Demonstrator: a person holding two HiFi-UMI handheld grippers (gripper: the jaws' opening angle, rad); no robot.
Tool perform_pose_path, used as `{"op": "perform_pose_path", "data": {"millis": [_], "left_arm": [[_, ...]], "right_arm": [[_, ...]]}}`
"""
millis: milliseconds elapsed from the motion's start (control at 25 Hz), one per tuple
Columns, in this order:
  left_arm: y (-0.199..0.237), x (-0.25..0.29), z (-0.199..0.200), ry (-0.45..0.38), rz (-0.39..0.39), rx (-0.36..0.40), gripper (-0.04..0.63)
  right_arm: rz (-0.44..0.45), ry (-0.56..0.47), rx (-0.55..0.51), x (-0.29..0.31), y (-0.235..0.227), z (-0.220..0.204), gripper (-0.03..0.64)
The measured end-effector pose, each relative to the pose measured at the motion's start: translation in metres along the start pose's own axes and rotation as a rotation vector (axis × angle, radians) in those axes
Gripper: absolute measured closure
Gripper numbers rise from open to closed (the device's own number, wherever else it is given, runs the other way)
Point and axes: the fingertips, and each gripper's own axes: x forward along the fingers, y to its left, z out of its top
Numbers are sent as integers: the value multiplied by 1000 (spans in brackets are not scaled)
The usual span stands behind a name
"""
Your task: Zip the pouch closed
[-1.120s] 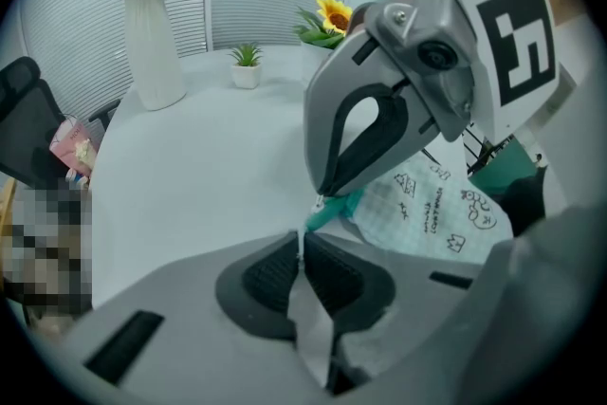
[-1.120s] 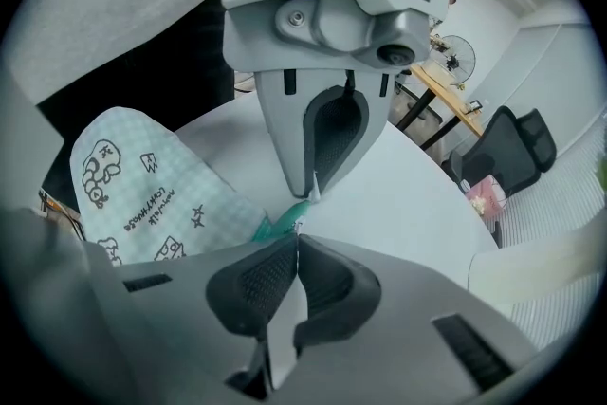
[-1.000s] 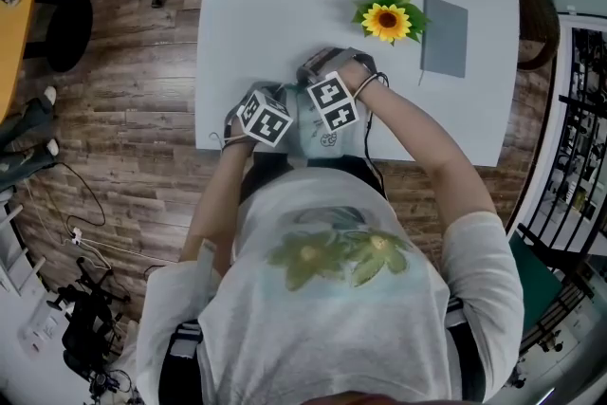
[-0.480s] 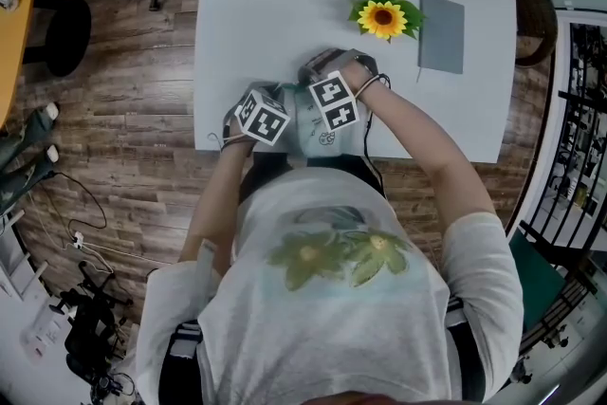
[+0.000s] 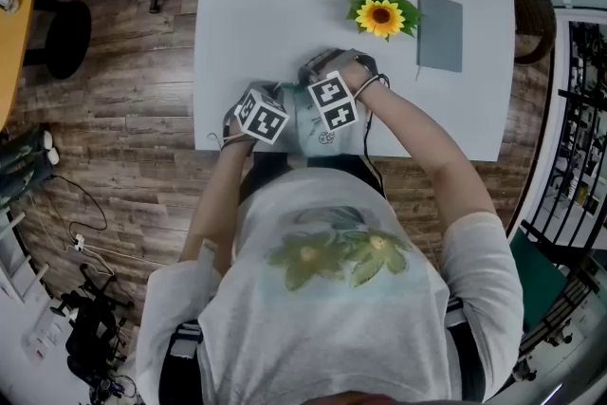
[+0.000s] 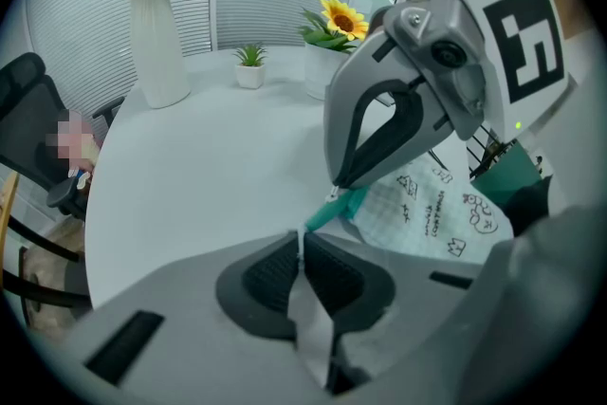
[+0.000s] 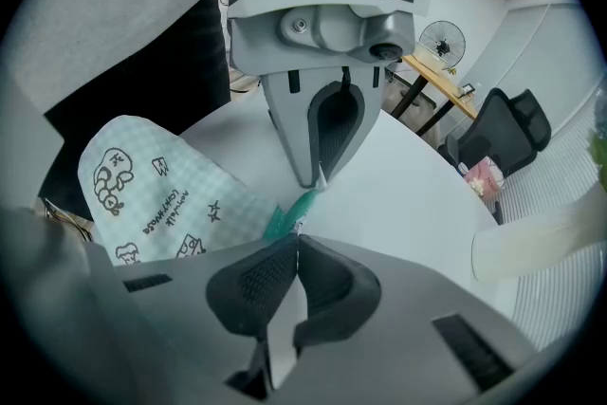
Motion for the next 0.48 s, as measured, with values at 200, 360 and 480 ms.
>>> {"op": "perform_pose_path", "data": {"millis": [200, 360, 480], "left_arm": [[1, -2, 3, -3, 3, 2, 570], [1, -1, 1, 0, 2, -3, 570], [1, -3, 3, 2, 4, 0, 570]], "right_arm": [[3, 10, 1, -1, 1, -2, 598], [0, 9, 6, -3, 3, -3, 598], [-2, 11, 7, -3, 4, -4, 598]]}}
